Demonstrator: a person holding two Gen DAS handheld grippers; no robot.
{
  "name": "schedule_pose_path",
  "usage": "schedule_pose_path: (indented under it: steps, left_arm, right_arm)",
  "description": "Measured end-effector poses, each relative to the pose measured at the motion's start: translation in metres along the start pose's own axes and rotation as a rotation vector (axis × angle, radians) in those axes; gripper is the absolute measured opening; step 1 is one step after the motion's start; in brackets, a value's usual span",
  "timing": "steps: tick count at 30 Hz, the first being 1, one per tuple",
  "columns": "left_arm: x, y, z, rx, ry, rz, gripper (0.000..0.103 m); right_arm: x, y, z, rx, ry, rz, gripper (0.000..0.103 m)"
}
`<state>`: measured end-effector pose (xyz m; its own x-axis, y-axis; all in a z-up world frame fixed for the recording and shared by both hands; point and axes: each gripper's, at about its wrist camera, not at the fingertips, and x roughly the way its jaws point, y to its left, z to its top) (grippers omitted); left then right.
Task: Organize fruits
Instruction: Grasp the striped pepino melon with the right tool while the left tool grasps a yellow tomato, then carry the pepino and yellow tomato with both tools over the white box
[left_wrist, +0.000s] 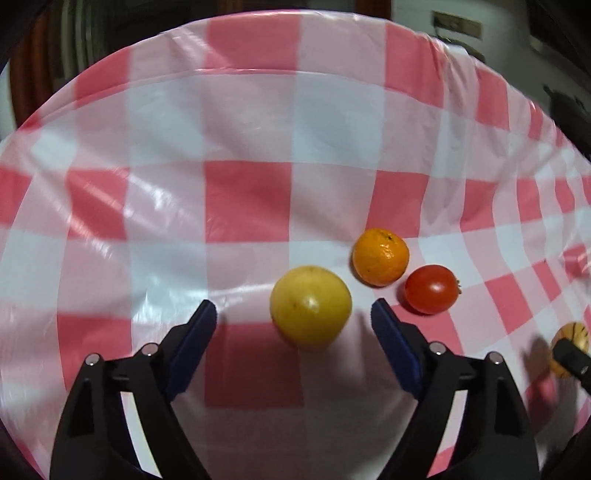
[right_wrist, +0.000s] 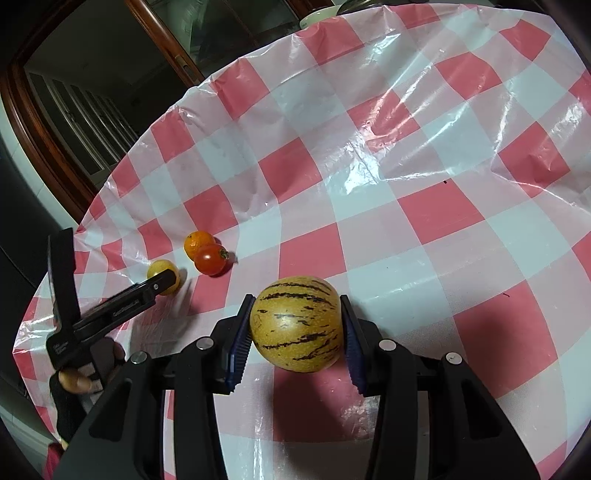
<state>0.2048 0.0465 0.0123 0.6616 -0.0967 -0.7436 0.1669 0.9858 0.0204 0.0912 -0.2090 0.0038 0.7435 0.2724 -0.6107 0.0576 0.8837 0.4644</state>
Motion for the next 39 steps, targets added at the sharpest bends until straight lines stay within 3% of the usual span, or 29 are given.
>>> schedule_pose_path:
  steps: [4, 6, 7, 11, 14, 17, 21, 26, 31, 34, 39]
  left_arm:
    - [0.007, 0.000, 0.001, 0.035, 0.026, -0.056, 0.069]
    - [0.011, -0.003, 0.001, 0.054, 0.048, -0.059, 0.050]
    - [0.012, -0.003, 0.001, 0.058, 0.054, -0.050, 0.045]
    - [0.007, -0.001, -0.003, 0.060, 0.039, -0.038, 0.045]
    - [-0.007, -0.003, -0.006, 0.043, -0.023, 0.028, 0.045]
    - [-0.033, 0.001, -0.018, -0.032, -0.066, 0.046, 0.045]
    - [-0.082, 0.000, -0.051, -0.161, -0.124, 0.002, 0.045]
    - [-0.125, -0.030, -0.110, -0.197, -0.137, -0.033, 0.045]
    - [-0.132, -0.050, -0.122, -0.169, -0.128, -0.094, 0.045]
    - [-0.133, -0.053, -0.119, -0.142, -0.157, -0.056, 0.045]
    - [-0.126, -0.041, -0.117, -0.177, -0.133, -0.048, 0.045]
  right_arm:
    - [0.001, 0.001, 0.000, -0.003, 0.005, -0.004, 0.044]
    - [0.002, 0.001, 0.000, -0.002, 0.005, -0.004, 0.044]
    - [0.001, 0.001, 0.000, -0.002, 0.005, -0.004, 0.044]
    - [0.002, 0.001, 0.000, -0.002, 0.005, -0.004, 0.044]
    - [0.002, 0.001, 0.000, 0.000, 0.003, -0.002, 0.044]
    - [0.002, 0.000, 0.000, 0.001, 0.002, 0.000, 0.044]
    - [0.002, 0.000, 0.000, 0.000, 0.001, 0.002, 0.044]
    - [0.002, 0.000, 0.000, 0.002, 0.000, 0.000, 0.044]
    - [0.003, 0.000, 0.000, 0.000, 0.000, 0.002, 0.044]
    - [0.004, 0.000, 0.000, -0.004, 0.004, 0.006, 0.044]
    - [0.003, 0.000, 0.001, -0.007, 0.002, 0.014, 0.044]
